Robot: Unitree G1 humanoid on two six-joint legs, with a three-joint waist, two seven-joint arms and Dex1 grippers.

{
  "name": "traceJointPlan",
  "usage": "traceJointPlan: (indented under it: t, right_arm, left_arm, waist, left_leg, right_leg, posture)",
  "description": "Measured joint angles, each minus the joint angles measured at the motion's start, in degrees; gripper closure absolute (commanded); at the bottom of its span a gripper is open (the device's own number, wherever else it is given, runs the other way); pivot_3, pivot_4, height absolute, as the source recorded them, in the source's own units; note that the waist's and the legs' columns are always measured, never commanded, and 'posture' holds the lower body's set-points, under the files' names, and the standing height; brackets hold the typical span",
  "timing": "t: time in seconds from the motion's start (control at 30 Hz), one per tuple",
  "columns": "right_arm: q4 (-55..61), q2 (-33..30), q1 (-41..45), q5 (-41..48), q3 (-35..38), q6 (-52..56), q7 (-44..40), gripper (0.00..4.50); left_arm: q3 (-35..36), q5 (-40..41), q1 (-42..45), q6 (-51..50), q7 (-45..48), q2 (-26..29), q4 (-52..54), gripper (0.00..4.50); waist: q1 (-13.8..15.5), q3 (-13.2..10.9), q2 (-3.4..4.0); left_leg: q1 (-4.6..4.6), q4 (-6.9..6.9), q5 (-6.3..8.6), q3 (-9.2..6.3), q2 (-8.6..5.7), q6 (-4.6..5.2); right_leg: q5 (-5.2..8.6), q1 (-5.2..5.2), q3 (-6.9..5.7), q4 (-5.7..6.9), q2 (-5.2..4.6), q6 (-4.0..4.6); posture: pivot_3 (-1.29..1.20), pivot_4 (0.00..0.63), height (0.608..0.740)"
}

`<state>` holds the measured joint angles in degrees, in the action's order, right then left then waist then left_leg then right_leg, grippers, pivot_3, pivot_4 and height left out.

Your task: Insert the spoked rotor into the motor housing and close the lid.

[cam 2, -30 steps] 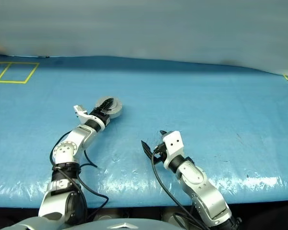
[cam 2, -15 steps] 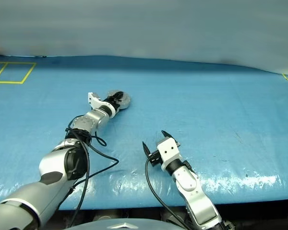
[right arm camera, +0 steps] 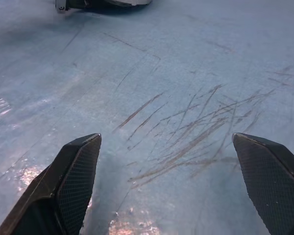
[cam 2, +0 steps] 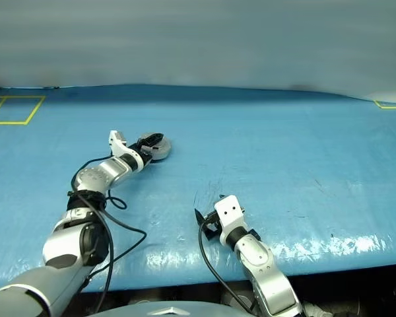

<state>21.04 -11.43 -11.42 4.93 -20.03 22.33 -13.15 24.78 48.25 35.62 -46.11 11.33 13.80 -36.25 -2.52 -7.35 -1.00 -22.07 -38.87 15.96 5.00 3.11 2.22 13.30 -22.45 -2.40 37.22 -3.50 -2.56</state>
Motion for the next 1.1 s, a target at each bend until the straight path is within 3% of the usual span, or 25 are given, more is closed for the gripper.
traceJointPlan:
  t: [0.1, 0.3, 0.4, 0.47, 0.6, 0.73, 0.93, 1.1]
  right_arm:
    - [0.10, -0.24, 0.64, 0.20, 0.52, 1.04, -1.24, 0.00]
    - [0.15, -0.90, 1.17, -0.06, 0.58, 0.23, -3.16, 0.00]
    - [-0.43, -1.34, 1.04, -0.42, 0.67, -4.29, -4.07, 0.00]
    - [-0.81, -1.52, 0.87, -0.57, 0.70, -7.69, -4.54, 0.00]
    - [-2.90, -1.60, 0.19, -1.15, 0.99, -12.82, -4.85, 0.00]
    - [-4.54, -0.38, -0.31, -1.12, 2.01, -15.68, -4.65, 0.00]
    - [-4.86, 0.78, -2.11, -1.07, 2.58, -16.79, -4.23, 0.00]
    - [-4.94, 2.13, -2.88, -1.07, 3.06, -16.79, -3.58, 0.00]
  left_arm:
    - [0.09, 1.29, -7.68, -5.91, -2.30, 0.14, 11.59, 0.03]
    - [-4.23, -0.07, -20.87, -9.76, -4.64, 1.16, 31.78, 0.03]
    - [-12.52, -7.35, -29.66, -2.97, -0.95, 4.46, 41.91, 0.03]
    - [-17.70, -14.94, -35.86, 8.61, 2.89, 5.15, 45.71, 0.03]
    - [-23.13, -26.50, -43.61, 27.70, 6.75, 4.46, 46.55, 0.03]
    - [-25.97, -34.93, -46.28, 42.19, 9.37, 4.56, 45.32, 0.03]
    - [-26.33, -39.28, -46.40, 53.31, 9.01, 1.84, 41.68, 0.03]
    - [-26.24, -39.03, -46.62, 55.16, 9.83, 0.28, 41.00, 0.03]
  waist:
    - [0.18, 0.36, 0.25]
    - [0.43, 0.84, 0.72]
    - [0.45, 0.85, 0.73]
    - [0.63, 0.83, 0.66]
    - [1.60, 0.60, 0.37]
    - [2.27, 0.57, 0.32]
    - [2.24, 0.45, 0.30]
    - [2.11, 0.30, 0.16]
  left_leg:
    - [0.47, 0.09, 0.07, 0.01, 0.01, -0.03]
    - [0.50, 0.12, 0.05, 0.03, -0.01, -0.09]
    - [0.51, 0.36, 0.04, 0.11, -0.08, -0.14]
    - [0.48, 0.69, -0.02, 0.18, -0.13, -0.24]
    - [0.13, 1.01, -0.08, 0.14, -0.10, -0.31]
    - [-0.82, 0.91, -0.13, 0.04, -0.09, -0.24]
    - [-0.89, 0.91, -0.02, 0.05, -0.09, -0.05]
    - [-0.89, 0.81, 0.00, 0.08, -0.09, -0.02]
  right_leg:
    - [0.27, 0.09, -0.01, 0.04, -0.14, 0.44]
    - [0.35, 0.01, 0.07, 0.20, -0.42, 0.63]
    - [0.45, -0.12, 0.14, 0.24, -0.55, 0.81]
    - [0.50, -0.29, 0.16, 0.20, -0.65, 0.91]
    - [0.63, -0.73, 0.04, 0.14, -0.72, 1.16]
    - [0.63, -1.25, -0.09, 0.12, -0.69, 1.17]
    - [0.53, -1.13, -0.24, -0.22, -0.52, 0.95]
    - [0.46, -1.10, -0.26, -0.24, -0.24, 0.81]
  posture:
    - [0.00, 0.150, 0.740]
    - [0.00, 0.150, 0.740]
    - [0.00, 0.150, 0.740]
    - [0.00, 0.150, 0.740]
    - [0.00, 0.150, 0.740]
    - [0.00, 0.150, 0.740]
    - [0.00, 0.150, 0.740]
    - [0.00, 0.150, 0.740]
